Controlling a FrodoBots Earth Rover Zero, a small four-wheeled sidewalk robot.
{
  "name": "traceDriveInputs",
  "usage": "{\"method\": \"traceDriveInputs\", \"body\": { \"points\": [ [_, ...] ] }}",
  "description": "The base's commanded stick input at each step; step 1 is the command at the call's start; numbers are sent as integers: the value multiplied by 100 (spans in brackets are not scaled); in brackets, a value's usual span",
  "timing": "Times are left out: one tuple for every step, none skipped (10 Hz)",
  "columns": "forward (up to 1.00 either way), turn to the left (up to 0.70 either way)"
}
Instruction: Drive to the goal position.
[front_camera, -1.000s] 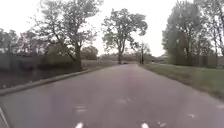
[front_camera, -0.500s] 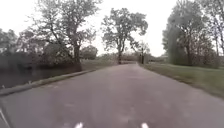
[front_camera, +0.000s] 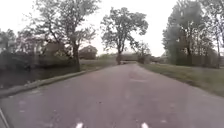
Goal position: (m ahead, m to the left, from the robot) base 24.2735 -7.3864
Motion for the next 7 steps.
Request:
{"method": "traceDriveInputs", "body": {
  "points": [
    [100, 0],
    [100, 0],
    [100, 0],
    [100, 0],
    [100, 0],
    [100, 0],
    [100, 0]
  ]
}}
